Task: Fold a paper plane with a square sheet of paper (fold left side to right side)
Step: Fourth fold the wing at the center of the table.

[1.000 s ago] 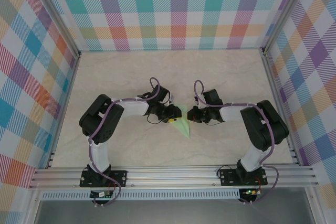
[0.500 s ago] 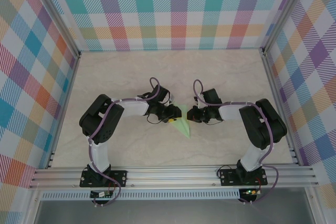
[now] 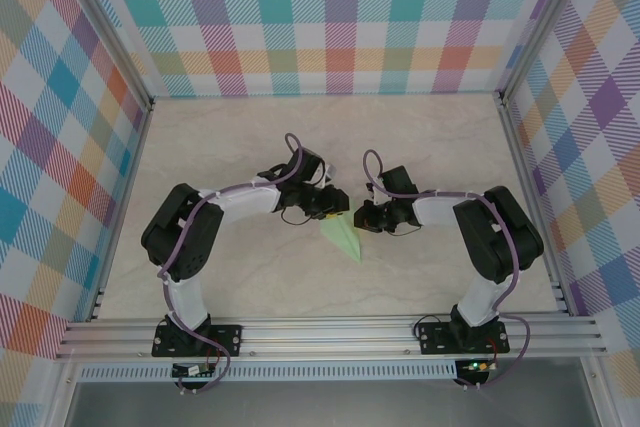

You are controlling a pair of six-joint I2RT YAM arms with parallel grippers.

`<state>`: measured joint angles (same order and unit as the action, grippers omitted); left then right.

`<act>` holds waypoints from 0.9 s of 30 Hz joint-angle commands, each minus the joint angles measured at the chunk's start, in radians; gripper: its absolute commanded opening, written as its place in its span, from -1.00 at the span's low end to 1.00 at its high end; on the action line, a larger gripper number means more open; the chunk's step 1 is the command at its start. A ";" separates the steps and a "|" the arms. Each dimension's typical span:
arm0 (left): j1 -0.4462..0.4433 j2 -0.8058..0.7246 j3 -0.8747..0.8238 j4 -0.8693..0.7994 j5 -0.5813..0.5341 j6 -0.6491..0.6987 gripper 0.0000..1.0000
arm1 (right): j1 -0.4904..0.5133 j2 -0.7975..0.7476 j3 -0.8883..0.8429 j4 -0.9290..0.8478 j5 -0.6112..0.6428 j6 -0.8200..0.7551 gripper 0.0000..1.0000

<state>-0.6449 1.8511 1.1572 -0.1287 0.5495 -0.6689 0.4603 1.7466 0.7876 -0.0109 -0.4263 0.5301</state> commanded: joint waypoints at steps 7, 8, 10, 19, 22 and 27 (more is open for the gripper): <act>-0.006 0.105 0.092 -0.025 0.027 0.008 -0.46 | 0.024 0.036 -0.007 -0.089 0.070 -0.036 -0.84; -0.006 0.114 0.098 -0.027 0.022 0.008 -0.47 | 0.024 0.035 -0.007 -0.092 0.072 -0.037 -0.84; -0.006 0.130 0.110 -0.045 0.004 0.010 -0.47 | 0.027 0.035 -0.005 -0.094 0.070 -0.038 -0.84; -0.004 0.164 0.082 -0.071 -0.058 0.014 -0.47 | 0.032 0.032 0.009 -0.114 0.080 -0.050 -0.84; -0.002 0.170 0.064 -0.074 -0.070 0.014 -0.47 | 0.034 0.032 0.014 -0.115 0.078 -0.053 -0.83; -0.001 0.177 0.038 -0.074 -0.086 0.012 -0.49 | 0.035 0.027 0.020 -0.118 0.078 -0.056 -0.83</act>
<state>-0.6449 2.0064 1.2217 -0.1677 0.4870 -0.6655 0.4797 1.7458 0.8108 -0.0479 -0.3923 0.5034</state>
